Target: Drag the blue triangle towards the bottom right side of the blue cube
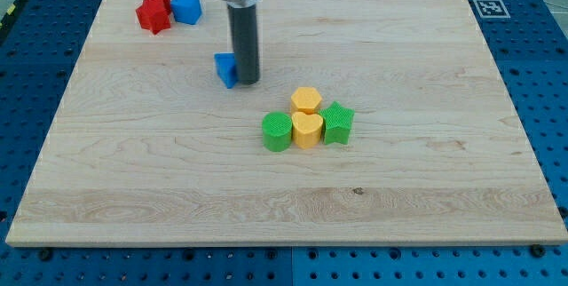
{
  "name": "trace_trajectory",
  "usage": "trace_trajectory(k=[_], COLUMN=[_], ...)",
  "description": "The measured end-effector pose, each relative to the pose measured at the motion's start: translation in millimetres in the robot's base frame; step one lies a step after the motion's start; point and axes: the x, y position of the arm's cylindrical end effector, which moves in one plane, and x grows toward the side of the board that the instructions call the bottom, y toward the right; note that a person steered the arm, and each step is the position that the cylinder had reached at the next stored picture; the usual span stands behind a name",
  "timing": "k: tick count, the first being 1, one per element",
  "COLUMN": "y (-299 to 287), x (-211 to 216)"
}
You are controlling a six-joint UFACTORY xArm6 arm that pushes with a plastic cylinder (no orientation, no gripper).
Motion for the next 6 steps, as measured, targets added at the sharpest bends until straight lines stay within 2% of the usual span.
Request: trace_trajectory(k=[4,6], y=[-47.6,-47.6], x=[0.0,-10.6])
